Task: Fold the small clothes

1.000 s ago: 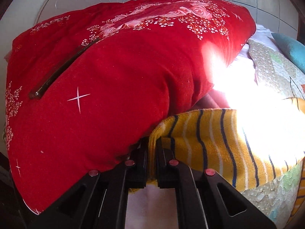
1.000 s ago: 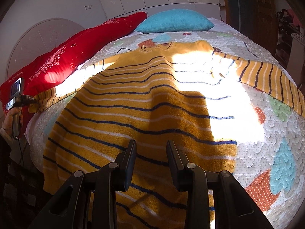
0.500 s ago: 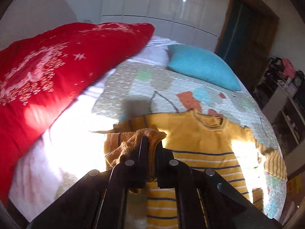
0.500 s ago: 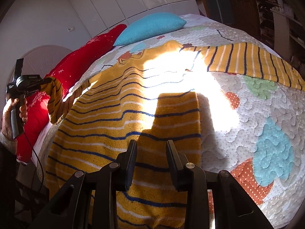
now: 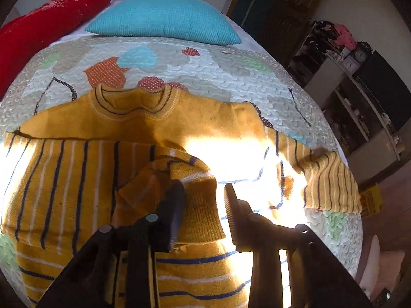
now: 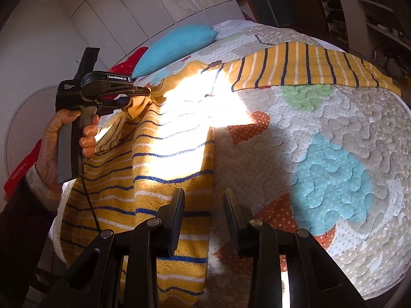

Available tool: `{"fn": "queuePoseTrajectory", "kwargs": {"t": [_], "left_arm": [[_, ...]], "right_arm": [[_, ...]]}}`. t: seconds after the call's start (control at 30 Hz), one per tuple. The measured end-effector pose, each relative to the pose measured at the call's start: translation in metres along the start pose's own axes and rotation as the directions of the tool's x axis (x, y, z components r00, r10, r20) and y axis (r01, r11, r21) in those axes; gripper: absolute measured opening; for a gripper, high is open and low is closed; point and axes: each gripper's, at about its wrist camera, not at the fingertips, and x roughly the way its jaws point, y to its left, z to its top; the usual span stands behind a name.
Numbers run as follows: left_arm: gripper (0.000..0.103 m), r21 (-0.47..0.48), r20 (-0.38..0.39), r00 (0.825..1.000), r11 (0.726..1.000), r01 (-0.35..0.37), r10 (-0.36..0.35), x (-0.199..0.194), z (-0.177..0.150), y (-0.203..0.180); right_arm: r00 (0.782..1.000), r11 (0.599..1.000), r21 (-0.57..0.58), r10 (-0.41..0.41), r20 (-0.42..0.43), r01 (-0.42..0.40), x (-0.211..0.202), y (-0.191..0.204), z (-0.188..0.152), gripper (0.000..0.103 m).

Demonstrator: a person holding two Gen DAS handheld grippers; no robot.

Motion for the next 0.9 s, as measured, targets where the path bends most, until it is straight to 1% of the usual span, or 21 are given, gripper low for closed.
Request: {"fn": "queuePoseTrajectory", "kwargs": {"t": [0.03,0.07,0.1,0.13,0.17,0.2,0.27,0.33,0.4,0.47,0.53,0.6,0.67,0.77,0.8,0.83,0.9], "left_arm": [[0.049,0.000,0.008,1.000,1.000,0.028,-0.028,-0.008,-0.005,0.001],[0.054,0.009,0.019,0.999,0.999,0.038,-0.038,-0.020,-0.010,0.000],[0.059,0.017,0.028,0.999,0.999,0.043,-0.044,-0.032,-0.015,0.002],[0.062,0.022,0.041,0.998,0.999,0.050,-0.051,-0.047,-0.021,0.005],[0.068,0.024,0.057,0.997,0.998,0.051,-0.053,-0.062,-0.028,0.009],[0.074,0.023,0.073,0.996,0.999,0.041,-0.043,-0.077,-0.036,0.016],[0.078,0.008,0.109,0.994,1.000,-0.022,0.021,-0.105,-0.055,0.034],[0.078,-0.010,0.139,0.984,0.994,-0.111,0.111,-0.128,-0.077,0.057],[0.078,-0.040,0.157,0.965,0.977,-0.209,0.213,-0.146,-0.100,0.083],[0.078,-0.093,0.158,0.948,0.960,-0.266,0.278,-0.160,-0.124,0.112],[0.078,-0.157,0.143,0.944,0.948,-0.275,0.298,-0.168,-0.146,0.140],[0.078,-0.213,0.120,0.953,0.945,-0.249,0.278,-0.170,-0.167,0.159],[0.078,-0.243,0.111,0.967,0.950,-0.198,0.229,-0.167,-0.186,0.166],[0.078,-0.240,0.115,0.974,0.957,-0.165,0.197,-0.156,-0.202,0.161],[0.078,-0.239,0.115,0.973,0.956,-0.169,0.201,-0.151,-0.206,0.159],[0.078,-0.238,0.109,0.969,0.953,-0.189,0.220,-0.144,-0.210,0.157],[0.078,-0.205,0.117,0.953,0.946,-0.253,0.280,-0.134,-0.215,0.149]], "right_arm": [[1.000,1.000,0.003,-0.003,0.002,0.003,0.000,-0.001,0.001,0.034],[1.000,1.000,0.005,-0.004,0.003,0.004,0.000,-0.002,0.001,0.034],[1.000,1.000,0.005,-0.005,0.001,0.005,0.000,-0.001,0.002,0.034],[1.000,1.000,0.004,-0.004,0.000,0.004,0.001,0.000,0.004,0.034],[1.000,1.000,0.000,-0.003,0.000,0.003,0.002,0.002,0.005,0.034],[1.000,1.000,-0.007,-0.001,0.003,0.001,0.002,0.006,0.005,0.034],[1.000,1.000,-0.024,0.002,0.006,-0.002,0.002,0.014,0.005,0.037],[1.000,0.999,-0.046,0.005,0.005,-0.004,0.003,0.023,0.004,0.039],[1.000,0.998,-0.069,0.007,-0.001,-0.007,0.005,0.032,0.003,0.041],[1.000,0.996,-0.087,0.013,-0.009,-0.013,0.009,0.041,0.003,0.044],[1.000,0.994,-0.106,0.022,-0.014,-0.024,0.015,0.049,0.007,0.047],[1.000,0.990,-0.138,0.027,-0.017,-0.029,0.022,0.061,0.014,0.048],[1.000,0.982,-0.187,0.026,-0.012,-0.028,0.033,0.075,0.026,0.054],[1.000,0.968,-0.249,0.020,0.007,-0.017,0.053,0.096,0.054,0.058],[1.000,0.967,-0.255,0.019,0.008,-0.016,0.062,0.101,0.064,0.058],[1.000,0.968,-0.248,0.023,0.003,-0.022,0.072,0.105,0.076,0.058],[0.999,0.978,-0.203,0.038,-0.020,-0.041,0.095,0.109,0.100,0.059]]}}
